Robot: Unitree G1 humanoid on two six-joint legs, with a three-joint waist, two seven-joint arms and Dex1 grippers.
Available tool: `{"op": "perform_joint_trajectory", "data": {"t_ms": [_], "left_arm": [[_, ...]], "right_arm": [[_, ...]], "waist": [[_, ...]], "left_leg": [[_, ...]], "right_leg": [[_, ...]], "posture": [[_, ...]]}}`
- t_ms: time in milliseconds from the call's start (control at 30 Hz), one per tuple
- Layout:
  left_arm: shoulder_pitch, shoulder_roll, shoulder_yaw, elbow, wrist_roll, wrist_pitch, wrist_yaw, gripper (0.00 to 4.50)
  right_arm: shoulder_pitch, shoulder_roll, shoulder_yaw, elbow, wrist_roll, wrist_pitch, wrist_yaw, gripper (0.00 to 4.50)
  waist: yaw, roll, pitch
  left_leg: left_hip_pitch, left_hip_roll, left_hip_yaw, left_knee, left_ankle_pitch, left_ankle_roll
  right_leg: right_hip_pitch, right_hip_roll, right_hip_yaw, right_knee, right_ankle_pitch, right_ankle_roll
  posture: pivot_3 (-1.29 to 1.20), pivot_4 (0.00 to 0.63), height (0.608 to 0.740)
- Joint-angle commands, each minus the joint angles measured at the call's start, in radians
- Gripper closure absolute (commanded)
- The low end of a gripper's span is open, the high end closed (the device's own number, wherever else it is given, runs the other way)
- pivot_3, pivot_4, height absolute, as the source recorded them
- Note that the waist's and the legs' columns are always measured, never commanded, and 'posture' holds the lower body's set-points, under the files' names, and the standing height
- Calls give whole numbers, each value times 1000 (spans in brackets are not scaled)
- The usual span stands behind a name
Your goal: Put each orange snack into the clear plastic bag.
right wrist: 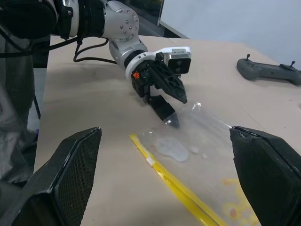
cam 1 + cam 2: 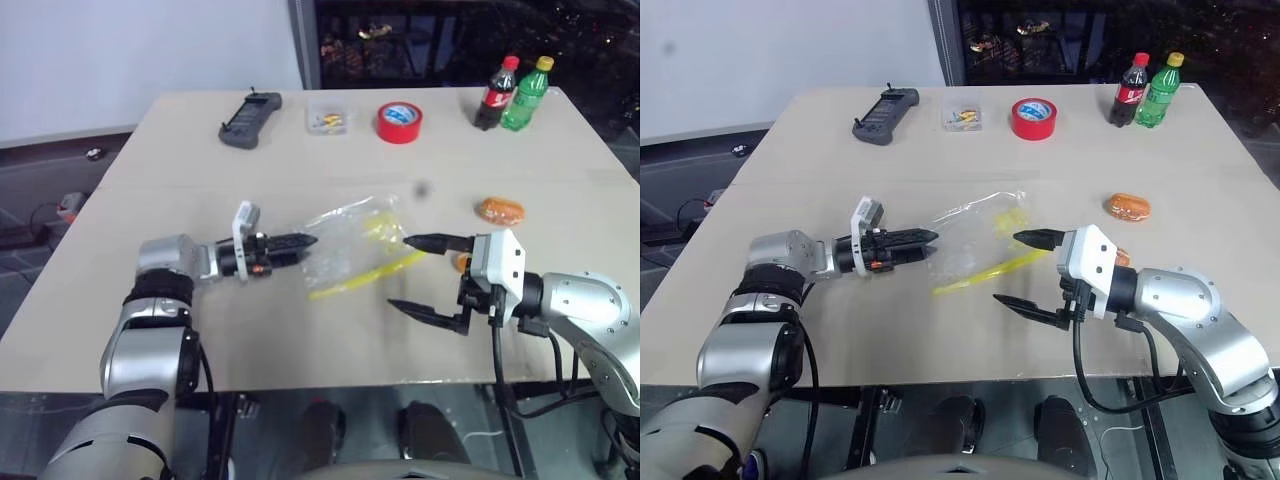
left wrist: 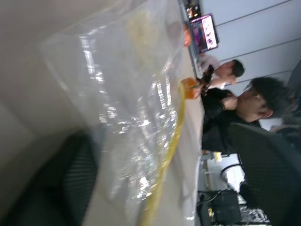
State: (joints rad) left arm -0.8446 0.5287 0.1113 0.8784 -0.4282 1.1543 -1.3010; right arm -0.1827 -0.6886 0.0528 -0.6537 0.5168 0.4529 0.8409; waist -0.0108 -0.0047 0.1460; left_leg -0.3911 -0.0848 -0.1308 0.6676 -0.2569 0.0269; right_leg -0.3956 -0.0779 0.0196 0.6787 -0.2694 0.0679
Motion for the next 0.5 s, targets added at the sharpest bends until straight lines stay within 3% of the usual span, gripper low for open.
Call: {"op": "perform_joint_trajectory", "data": {"t_ms": [33,500], "left_arm": [[29,-51,23,2,-23,108,105,32],[83,-124,96,-82,-169,201,127,32]], "right_arm": [[-11,11,-4,-31,-5,-20,-16,0],[2,19,-4,-38,-21,-26,-23,0]], "waist": [[0,0,0],[-2,0,0]], "left_leg": [[0,0,0,0,0,0],[-1,0,0,0,0,0]], "right_leg": [[0,0,0,0,0,0],[-1,0,0,-1,0,0]], "posture": [[0,150,740],[0,150,740]]}}
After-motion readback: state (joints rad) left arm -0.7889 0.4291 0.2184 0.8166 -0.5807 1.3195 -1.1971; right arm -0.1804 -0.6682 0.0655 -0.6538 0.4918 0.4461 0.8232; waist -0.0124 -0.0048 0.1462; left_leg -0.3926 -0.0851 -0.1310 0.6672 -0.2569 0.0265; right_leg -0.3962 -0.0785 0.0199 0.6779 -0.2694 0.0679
